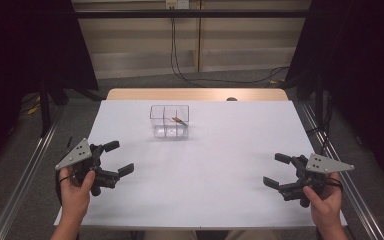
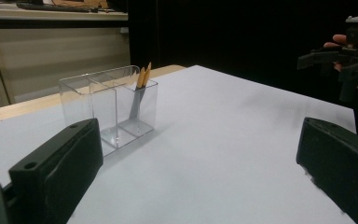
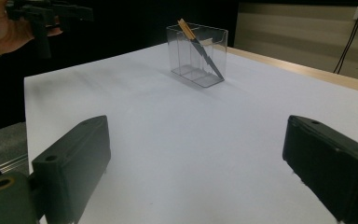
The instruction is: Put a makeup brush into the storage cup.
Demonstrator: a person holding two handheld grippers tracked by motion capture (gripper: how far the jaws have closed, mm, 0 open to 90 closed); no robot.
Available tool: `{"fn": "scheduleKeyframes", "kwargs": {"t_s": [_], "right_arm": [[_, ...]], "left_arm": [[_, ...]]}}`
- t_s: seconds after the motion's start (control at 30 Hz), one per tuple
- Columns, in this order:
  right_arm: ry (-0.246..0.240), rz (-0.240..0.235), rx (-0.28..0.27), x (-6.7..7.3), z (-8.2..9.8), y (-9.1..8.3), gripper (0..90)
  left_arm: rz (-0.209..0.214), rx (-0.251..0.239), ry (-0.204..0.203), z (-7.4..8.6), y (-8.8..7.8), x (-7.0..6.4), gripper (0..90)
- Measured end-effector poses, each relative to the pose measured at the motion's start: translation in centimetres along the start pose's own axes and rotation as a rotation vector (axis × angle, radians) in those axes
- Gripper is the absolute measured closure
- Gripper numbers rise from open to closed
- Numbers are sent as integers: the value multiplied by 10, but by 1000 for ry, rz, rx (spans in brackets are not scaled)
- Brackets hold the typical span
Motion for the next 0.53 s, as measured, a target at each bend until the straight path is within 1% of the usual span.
{"fn": "scheduleKeyframes", "kwargs": {"t_s": [0.17,0.2,0.33,0.4,0.5,0.53], "right_arm": [[2,3,1,-1,1,0,73],[2,3,3,-1,2,0,73],[5,7,5,-1,3,-1,73],[3,6,7,-1,3,-2,73],[7,11,1,-1,2,-4,73],[10,13,-3,-1,2,-4,73]], "left_arm": [[3,0,-2,0,1,0,4],[1,0,4,0,1,0,4],[2,-2,-7,1,2,1,4],[5,-3,-6,1,3,2,4],[10,-7,-8,0,4,2,5],[11,-4,-2,0,5,1,4]]}}
Point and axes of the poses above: each handheld gripper's, and its own axes: y roughly forward along the jaws, z roughly out of its underside, x roughly to its left, the point moved 7 cm from there along y, roughly forward along the jaws, and after that the axes turned 2 degrees about y, right-handed, at the moved point
